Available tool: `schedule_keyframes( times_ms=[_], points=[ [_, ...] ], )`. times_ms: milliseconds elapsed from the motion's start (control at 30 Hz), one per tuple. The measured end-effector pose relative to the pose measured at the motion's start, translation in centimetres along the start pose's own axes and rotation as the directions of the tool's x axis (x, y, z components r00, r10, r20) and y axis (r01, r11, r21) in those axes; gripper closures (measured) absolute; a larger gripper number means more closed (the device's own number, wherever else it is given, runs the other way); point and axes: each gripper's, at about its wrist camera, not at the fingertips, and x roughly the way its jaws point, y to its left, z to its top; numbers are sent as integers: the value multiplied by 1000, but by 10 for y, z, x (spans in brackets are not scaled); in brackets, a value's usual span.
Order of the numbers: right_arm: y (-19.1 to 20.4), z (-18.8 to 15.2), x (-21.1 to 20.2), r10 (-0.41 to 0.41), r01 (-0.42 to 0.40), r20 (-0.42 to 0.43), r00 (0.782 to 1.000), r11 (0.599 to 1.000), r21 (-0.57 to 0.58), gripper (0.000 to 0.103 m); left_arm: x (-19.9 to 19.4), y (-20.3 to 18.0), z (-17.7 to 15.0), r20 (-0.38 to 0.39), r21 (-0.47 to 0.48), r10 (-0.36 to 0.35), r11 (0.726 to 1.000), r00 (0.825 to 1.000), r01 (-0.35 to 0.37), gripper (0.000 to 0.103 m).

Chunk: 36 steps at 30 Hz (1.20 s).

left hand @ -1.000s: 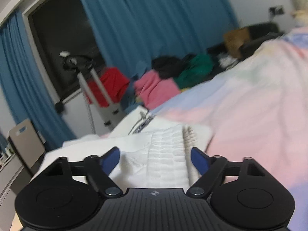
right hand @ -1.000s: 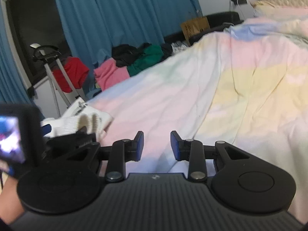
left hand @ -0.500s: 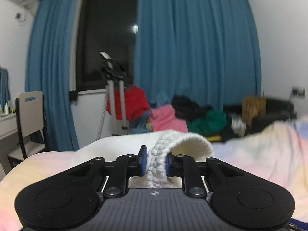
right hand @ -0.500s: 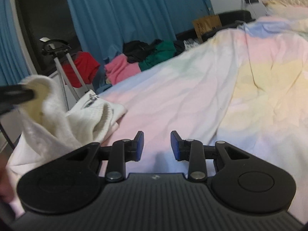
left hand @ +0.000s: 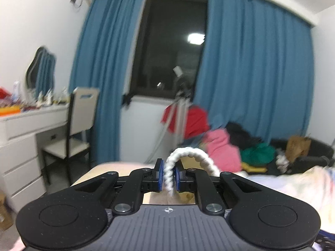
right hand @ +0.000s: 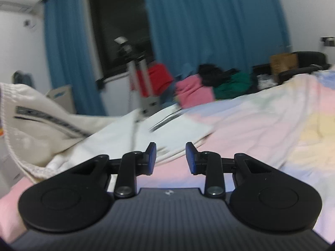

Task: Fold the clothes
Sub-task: 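Lift the cuff with the left gripper and pull the sweatshirt open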

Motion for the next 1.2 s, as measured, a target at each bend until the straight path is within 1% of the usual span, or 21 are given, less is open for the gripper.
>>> schedule_keyframes(
  times_ms=[33, 133, 167, 200, 267, 333, 367, 433, 533, 600, 633, 667, 700, 767, 800, 833, 900, 1000, 1100, 1167, 1200],
  points=[
    [11, -3, -2, 30, -30, -24, 999, 999, -16, 68, 4, 16, -4, -20, -15, 21, 1000, 1000, -21, 92],
    [41, -13, -4, 108, -114, -84, 991, 991, -70, 68, 19, 63, -21, -76, -110, 77, 990, 994, -85, 92],
    [50, -16, -4, 133, -143, -106, 985, 985, -94, 66, 20, 76, -29, -86, -122, 96, 987, 992, -106, 91],
    [59, -20, -3, 147, -162, -130, 981, 980, -117, 62, 5, 92, -40, -83, -102, 124, 986, 989, -133, 91],
    [70, -26, 4, 165, -192, -188, 968, 971, -140, 45, 9, 105, -55, -102, -73, 193, 977, 976, -201, 89],
    [81, -33, 12, 197, -237, -247, 949, 960, -146, 44, 18, 118, -65, -164, -53, 227, 970, 960, -239, 87],
    [87, -36, 17, 216, -263, -277, 936, 954, -146, 44, 19, 122, -70, -190, -32, 239, 968, 952, -250, 87],
    [99, -45, 25, 228, -290, -322, 919, 944, -157, 44, 17, 130, -77, -199, -30, 240, 968, 950, -251, 85],
    [103, -52, 42, 211, -288, -385, 898, 945, -156, 44, 20, 139, -81, -213, -55, 243, 964, 946, -260, 83],
    [105, -60, 54, 216, -303, -431, 876, 942, -142, 44, 37, 141, -79, -231, -72, 248, 960, 941, -271, 81],
    [106, -64, 59, 221, -314, -443, 869, 938, -149, 44, 46, 144, -79, -240, -80, 249, 958, 938, -274, 81],
    [113, -68, 62, 222, -323, -445, 868, 932, -165, 45, 48, 148, -80, -249, -84, 247, 958, 936, -275, 81],
    [116, -70, 63, 223, -332, -440, 870, 925, -187, 45, 59, 150, -78, -256, -85, 245, 958, 935, -274, 80],
    [118, -69, 63, 230, -328, -404, 885, 925, -192, 46, 67, 153, -74, -268, -88, 242, 958, 933, -274, 79],
    [119, -69, 63, 234, -326, -386, 892, 925, -194, 50, 67, 156, -73, -275, -94, 238, 958, 931, -273, 78],
    [117, -67, 62, 227, -311, -368, 901, 932, -188, 62, 66, 157, -73, -284, -100, 231, 958, 931, -268, 78],
    [112, -62, 61, 218, -290, -342, 914, 941, -175, 67, 65, 159, -71, -299, -105, 214, 961, 930, -254, 76],
    [114, -53, 48, 202, -263, -270, 941, 941, -212, 70, 59, 157, -70, -311, -74, 215, 965, 926, -250, 67],
    [128, -43, 21, 201, -238, -141, 969, 909, -342, 72, 56, 158, -69, -334, -60, 218, 966, 917, -251, 63],
    [139, -38, 1, 206, -210, -57, 977, 879, -429, 73, 51, 160, -67, -361, -73, 215, 963, 907, -258, 60],
    [142, -36, -6, 208, -205, -43, 977, 873, -442, 73, 49, 162, -65, -375, -79, 214, 962, 902, -261, 57]
  ],
)
